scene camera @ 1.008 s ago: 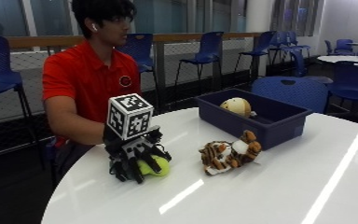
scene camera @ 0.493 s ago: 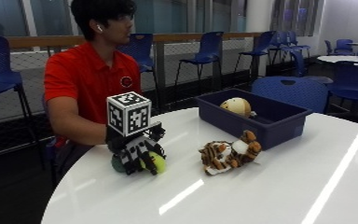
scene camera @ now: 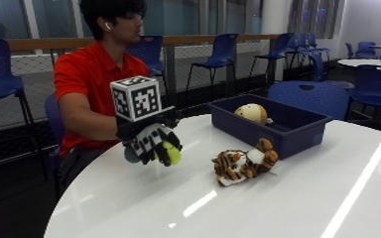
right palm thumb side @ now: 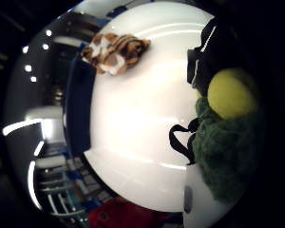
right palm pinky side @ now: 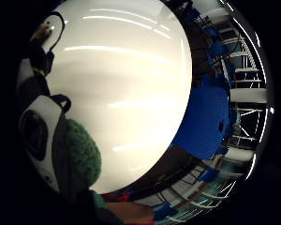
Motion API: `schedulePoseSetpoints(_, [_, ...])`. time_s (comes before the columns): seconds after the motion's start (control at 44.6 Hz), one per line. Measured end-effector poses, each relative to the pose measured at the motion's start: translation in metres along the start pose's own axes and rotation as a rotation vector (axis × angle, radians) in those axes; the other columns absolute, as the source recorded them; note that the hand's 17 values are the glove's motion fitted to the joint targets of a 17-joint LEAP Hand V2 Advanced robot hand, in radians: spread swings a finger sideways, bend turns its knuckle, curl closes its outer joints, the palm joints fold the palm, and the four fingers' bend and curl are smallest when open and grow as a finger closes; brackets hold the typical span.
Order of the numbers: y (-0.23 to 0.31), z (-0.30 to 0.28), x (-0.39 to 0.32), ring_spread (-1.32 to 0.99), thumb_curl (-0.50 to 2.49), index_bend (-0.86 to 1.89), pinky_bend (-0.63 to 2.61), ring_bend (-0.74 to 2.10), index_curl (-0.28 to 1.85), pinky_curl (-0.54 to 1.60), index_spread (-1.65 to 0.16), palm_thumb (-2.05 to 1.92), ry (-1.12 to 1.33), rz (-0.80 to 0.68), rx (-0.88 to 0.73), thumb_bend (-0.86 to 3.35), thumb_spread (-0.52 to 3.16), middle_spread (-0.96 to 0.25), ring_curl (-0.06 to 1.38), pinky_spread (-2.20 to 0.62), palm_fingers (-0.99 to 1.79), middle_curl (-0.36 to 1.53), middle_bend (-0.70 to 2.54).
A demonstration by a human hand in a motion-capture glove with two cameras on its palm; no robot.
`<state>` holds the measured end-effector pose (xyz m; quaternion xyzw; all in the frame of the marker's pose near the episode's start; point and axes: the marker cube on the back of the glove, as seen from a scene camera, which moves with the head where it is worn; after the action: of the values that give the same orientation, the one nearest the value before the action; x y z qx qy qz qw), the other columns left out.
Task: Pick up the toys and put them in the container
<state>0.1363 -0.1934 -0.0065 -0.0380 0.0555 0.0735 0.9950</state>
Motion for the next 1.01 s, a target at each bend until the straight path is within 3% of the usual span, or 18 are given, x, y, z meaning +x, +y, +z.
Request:
schedulePoseSetpoints(0.381, [-0.044, -0.121, -0.129, -0.47, 0.87, 0.36, 1.03, 1.19, 0.61, 0.47, -0.51, 0.66, -0.011, -0.128, 0.082, 0.19, 0.62, -0.46, 0.56, -0.43, 1.06, 0.4, 0.49])
schedulePoseSetpoints(1.008, [-0.048, -0.138, -0.401, -0.49, 1.03, 0.23, 0.97, 1.12, 0.77, 0.46, -0.62, 0.59, -0.013, -0.463, 0.132, 0.12, 0.57, -0.47, 0.58, -0.43, 0.88, 0.46, 0.38])
